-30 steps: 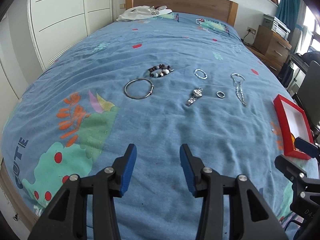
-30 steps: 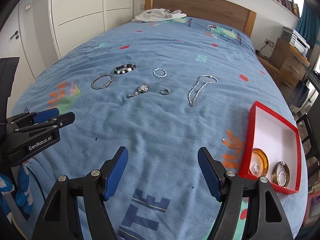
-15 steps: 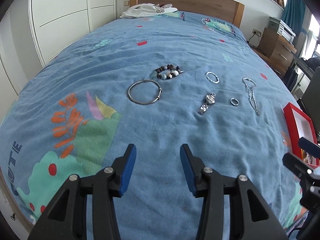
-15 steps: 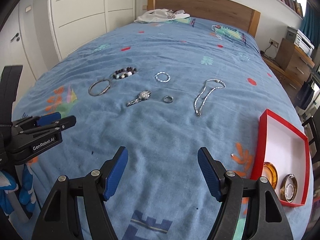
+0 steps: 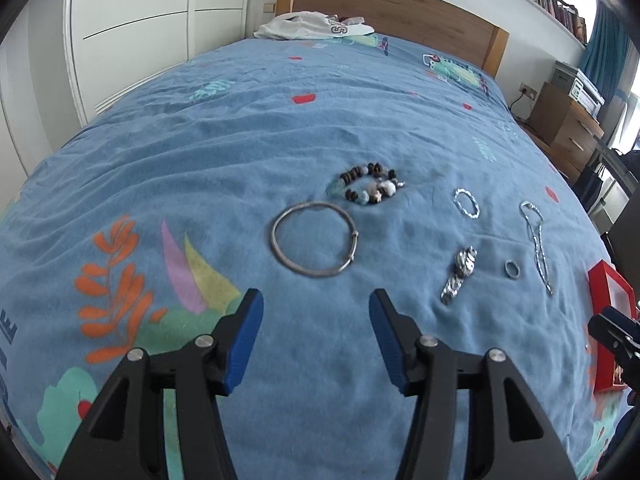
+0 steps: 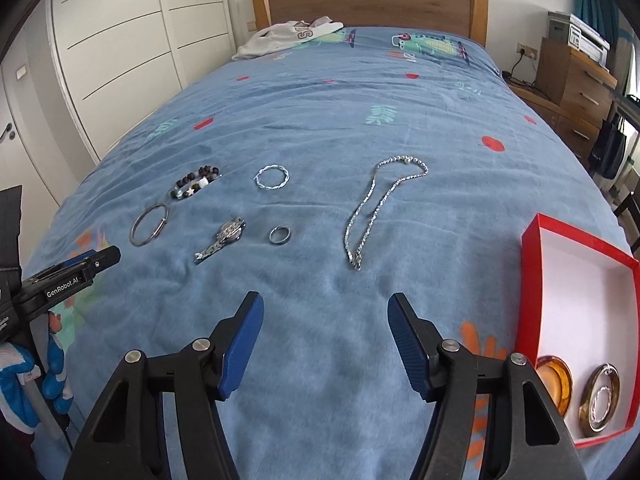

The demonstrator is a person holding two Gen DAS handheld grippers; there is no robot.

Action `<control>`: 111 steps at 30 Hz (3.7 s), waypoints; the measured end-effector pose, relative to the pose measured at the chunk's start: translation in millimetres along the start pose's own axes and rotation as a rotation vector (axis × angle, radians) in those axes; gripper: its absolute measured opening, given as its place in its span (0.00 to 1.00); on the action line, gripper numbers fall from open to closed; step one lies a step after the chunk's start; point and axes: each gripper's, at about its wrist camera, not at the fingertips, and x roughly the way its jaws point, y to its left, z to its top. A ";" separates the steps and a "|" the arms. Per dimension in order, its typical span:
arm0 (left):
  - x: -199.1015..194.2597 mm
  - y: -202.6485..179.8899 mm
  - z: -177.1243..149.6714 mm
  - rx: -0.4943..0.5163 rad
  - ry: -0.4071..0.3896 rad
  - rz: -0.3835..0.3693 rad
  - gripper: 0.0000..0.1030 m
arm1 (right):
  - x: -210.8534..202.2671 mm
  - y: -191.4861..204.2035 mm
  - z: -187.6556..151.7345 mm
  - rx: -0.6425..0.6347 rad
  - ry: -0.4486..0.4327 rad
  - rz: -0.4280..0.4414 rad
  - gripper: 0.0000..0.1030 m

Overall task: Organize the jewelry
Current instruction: 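Withdraw both tools from the box toward the remaining jewelry, then grasp the silver watch with the left tool while the right tool grasps the silver chain necklace, then carry the watch into the red box and open the left tool while the right tool releases the necklace there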

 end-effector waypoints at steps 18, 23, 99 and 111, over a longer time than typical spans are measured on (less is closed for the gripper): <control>41.1 -86.9 11.4 0.151 0.010 -0.208 0.51 | 44.2 -25.0 27.1 0.068 -0.002 0.015 0.53; 56.6 -99.5 12.4 0.165 0.028 -0.220 0.51 | 54.0 -28.0 29.0 0.073 0.005 0.024 0.52; -24.2 -401.6 -42.1 0.465 0.024 -0.535 0.19 | -94.7 -248.9 -19.8 0.304 -0.202 -0.180 0.02; 16.4 -431.4 -81.2 0.542 0.108 -0.437 0.19 | -52.0 -285.3 -59.6 0.352 -0.095 -0.184 0.03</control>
